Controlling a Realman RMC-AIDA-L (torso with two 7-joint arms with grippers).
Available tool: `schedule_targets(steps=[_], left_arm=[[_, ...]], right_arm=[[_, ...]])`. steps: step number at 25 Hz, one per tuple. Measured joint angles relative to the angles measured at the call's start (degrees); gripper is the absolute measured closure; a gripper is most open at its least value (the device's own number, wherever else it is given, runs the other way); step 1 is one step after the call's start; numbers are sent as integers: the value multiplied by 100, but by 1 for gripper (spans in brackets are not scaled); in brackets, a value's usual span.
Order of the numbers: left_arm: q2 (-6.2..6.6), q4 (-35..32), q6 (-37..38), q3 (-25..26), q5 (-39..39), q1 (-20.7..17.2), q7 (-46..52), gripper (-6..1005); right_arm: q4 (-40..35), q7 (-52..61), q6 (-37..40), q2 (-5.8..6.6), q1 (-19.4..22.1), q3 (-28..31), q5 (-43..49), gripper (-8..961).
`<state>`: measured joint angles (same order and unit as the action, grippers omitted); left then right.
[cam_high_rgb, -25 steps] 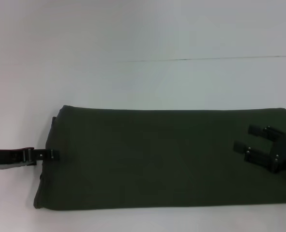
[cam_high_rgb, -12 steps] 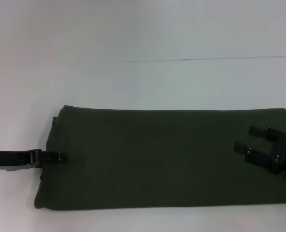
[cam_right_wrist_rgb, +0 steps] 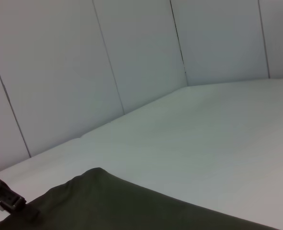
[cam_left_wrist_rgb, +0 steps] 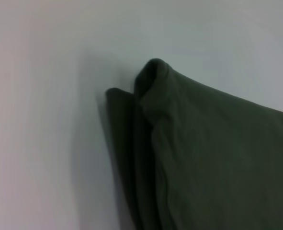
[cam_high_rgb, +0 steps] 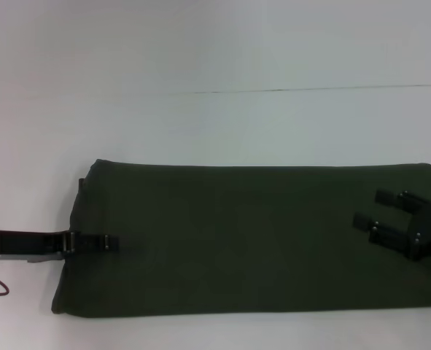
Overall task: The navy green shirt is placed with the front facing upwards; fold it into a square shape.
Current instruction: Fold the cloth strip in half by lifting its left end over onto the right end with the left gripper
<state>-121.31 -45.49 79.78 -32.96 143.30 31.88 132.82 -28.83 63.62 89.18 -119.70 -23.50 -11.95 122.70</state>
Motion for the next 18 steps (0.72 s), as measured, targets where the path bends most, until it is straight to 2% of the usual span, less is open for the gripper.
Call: schedule_targets(steps=[11, 18], left_arm=[[-57, 63, 9, -2, -7, 99, 1, 133], [-32, 30, -21, 32, -109, 127, 35, 445]], right_arm=[[52, 1, -31, 0, -14, 0, 0, 175], [71, 1, -36, 0, -9, 0, -1, 174]])
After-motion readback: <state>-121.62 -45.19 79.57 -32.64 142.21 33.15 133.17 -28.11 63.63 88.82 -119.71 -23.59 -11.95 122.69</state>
